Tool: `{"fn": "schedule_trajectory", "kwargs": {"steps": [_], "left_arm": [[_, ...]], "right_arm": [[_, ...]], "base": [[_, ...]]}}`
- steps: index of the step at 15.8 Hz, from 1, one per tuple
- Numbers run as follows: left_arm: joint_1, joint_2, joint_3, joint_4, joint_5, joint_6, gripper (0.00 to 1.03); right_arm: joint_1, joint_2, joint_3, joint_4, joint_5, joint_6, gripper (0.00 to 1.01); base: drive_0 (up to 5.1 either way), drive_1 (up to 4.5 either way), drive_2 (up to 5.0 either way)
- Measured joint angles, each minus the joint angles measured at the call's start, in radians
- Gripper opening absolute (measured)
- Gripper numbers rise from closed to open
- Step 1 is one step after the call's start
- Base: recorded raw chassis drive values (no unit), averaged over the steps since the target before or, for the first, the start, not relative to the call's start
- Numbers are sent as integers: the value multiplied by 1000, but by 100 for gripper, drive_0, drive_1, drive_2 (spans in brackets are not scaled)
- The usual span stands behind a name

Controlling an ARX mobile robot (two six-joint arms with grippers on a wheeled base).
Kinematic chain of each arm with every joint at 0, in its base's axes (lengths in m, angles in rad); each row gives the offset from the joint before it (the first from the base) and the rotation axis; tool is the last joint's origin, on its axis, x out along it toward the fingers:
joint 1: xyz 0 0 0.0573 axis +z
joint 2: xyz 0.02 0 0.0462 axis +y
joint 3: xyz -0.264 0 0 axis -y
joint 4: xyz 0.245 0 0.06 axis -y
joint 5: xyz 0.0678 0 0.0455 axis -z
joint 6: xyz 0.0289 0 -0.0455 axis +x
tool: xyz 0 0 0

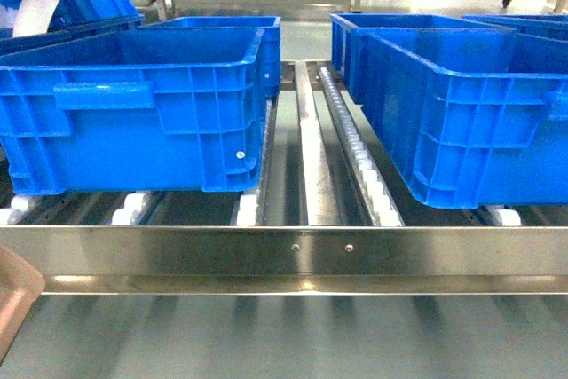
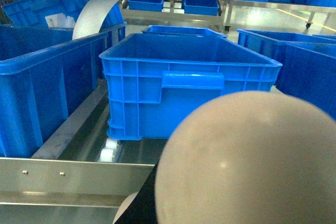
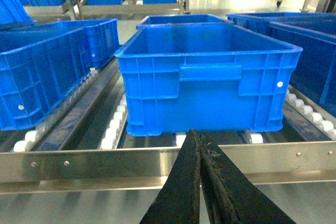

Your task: Place part in tray to right shelf

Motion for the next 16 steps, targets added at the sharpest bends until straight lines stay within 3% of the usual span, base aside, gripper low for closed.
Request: {"fn": "schedule_trajectory", "kwargs": {"steps": [6, 8, 9, 11, 12, 16], "left_arm": [[0, -132, -30, -77, 0, 0, 14], [0, -165, -30, -116, -2, 0, 14], [0, -182, -30, -128, 1, 0, 14], [-1, -343, -30, -334, 0, 0, 14], [-1, -349, -29, -288, -2, 2, 14], [-1, -349, -29, -304, 0, 2, 14]], "right_arm": [[0, -113, -15, -93, 0, 2, 2], [0, -243, -14, -277, -2, 3, 2], [0, -285, -10, -256, -3, 3, 2], [0, -283, -14, -272, -2, 3, 2], [0, -283, -14, -277, -3, 3, 2], [0, -283, -14, -276, -2, 3, 2]], "base": [[0, 0, 0], [0, 0, 0], [0, 0, 0], [0, 0, 0], [0, 0, 0], [0, 0, 0]]}}
